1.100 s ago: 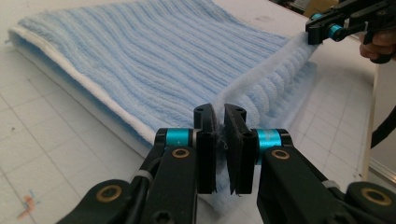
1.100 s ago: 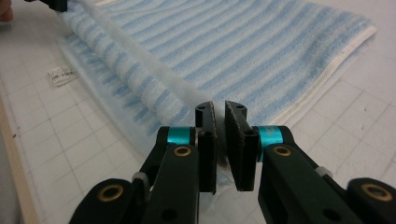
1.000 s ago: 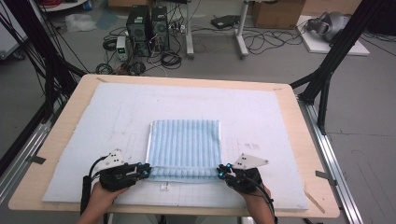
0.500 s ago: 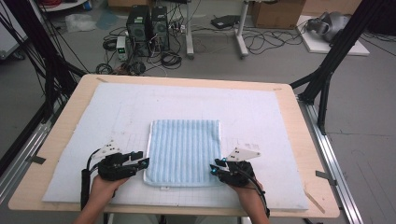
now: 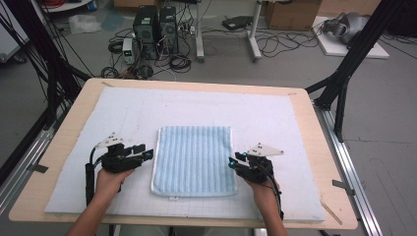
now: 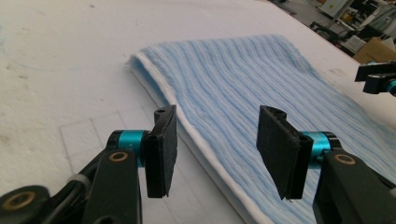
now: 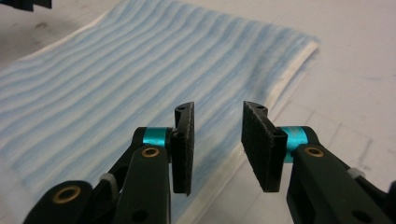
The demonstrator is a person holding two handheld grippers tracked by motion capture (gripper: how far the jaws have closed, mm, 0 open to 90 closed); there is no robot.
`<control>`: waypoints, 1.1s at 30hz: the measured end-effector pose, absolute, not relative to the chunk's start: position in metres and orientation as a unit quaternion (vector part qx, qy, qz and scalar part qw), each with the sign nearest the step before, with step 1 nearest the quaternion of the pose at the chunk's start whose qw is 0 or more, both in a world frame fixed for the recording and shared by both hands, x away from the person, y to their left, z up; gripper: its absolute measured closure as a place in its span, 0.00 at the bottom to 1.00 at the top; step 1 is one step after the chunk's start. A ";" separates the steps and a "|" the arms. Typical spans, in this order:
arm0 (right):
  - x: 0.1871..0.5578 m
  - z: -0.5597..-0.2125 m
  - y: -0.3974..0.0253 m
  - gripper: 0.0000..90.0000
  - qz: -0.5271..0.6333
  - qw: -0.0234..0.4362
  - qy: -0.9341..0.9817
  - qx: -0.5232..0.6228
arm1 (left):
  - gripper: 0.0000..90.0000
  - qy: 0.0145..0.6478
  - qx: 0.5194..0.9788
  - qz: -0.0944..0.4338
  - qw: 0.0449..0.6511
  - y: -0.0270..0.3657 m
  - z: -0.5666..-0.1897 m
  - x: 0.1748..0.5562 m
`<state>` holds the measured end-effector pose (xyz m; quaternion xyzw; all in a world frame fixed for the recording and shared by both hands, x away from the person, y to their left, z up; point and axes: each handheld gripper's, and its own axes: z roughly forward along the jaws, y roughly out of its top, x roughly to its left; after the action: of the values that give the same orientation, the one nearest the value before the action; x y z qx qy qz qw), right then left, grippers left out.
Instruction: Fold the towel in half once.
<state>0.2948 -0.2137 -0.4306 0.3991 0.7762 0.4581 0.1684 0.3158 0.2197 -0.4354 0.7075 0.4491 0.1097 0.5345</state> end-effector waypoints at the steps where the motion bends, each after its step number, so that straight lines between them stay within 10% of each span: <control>1: 0.298 -0.430 -0.214 0.71 0.459 0.169 0.773 0.403 | 0.54 0.451 0.708 0.109 0.533 0.220 -0.435 0.321; 21: 0.363 -0.435 -0.207 0.61 0.451 0.147 0.771 0.424 | 0.55 0.471 0.718 0.090 0.505 0.207 -0.452 0.383; 33: 0.368 -0.435 -0.211 0.62 0.451 0.146 0.766 0.434 | 0.96 0.449 0.746 0.105 0.481 0.193 -0.451 0.384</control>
<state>0.3679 -0.2110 -0.4352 0.4344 0.7659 0.4508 0.1463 0.3843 0.1931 -0.4508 0.7458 0.4493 0.1048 0.4806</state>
